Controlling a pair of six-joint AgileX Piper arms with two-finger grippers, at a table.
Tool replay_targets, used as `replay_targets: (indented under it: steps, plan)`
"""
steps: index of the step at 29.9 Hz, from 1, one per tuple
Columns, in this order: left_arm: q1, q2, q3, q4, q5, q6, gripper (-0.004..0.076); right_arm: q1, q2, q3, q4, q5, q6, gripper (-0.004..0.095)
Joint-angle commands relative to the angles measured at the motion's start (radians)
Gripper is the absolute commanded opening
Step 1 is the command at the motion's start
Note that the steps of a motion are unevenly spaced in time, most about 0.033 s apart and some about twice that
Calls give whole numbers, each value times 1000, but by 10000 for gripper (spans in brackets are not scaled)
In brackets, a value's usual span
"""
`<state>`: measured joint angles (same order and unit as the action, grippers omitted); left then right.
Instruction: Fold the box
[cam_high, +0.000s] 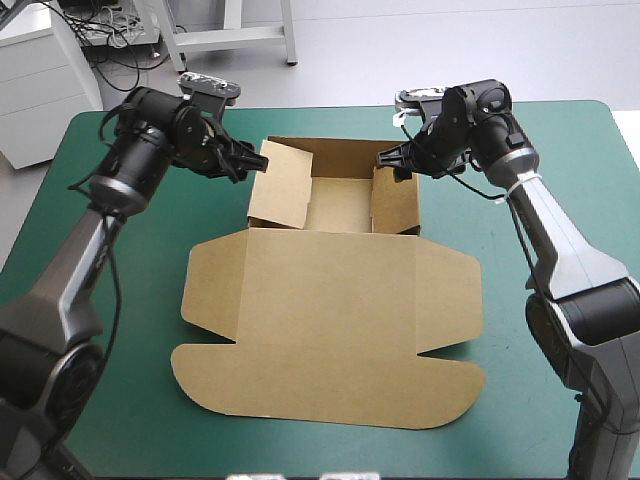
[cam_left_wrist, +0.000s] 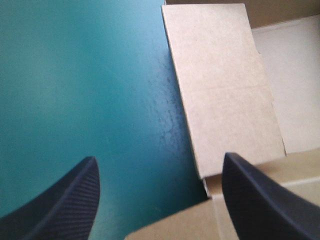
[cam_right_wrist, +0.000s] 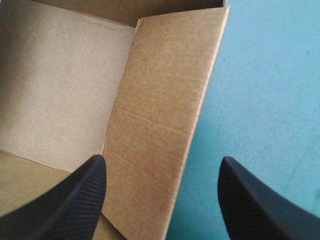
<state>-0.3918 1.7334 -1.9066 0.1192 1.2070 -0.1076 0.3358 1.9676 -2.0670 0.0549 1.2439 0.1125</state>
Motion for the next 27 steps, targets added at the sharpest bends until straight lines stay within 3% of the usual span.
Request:
replay_targets:
  steps: [1, 11, 27]
  plan:
    - [-3, -205, 129, 2, -85, 26, 494, -7, -72, -33, 2, 2, -8, 596]
    - [-3, -659, 550, 2, -118, 79, 494, -7, -44, -33, -16, 2, 18, 596]
    - [-3, -1051, 845, -52, -90, 79, 487, -7, 37, -30, -55, 2, 31, 595]
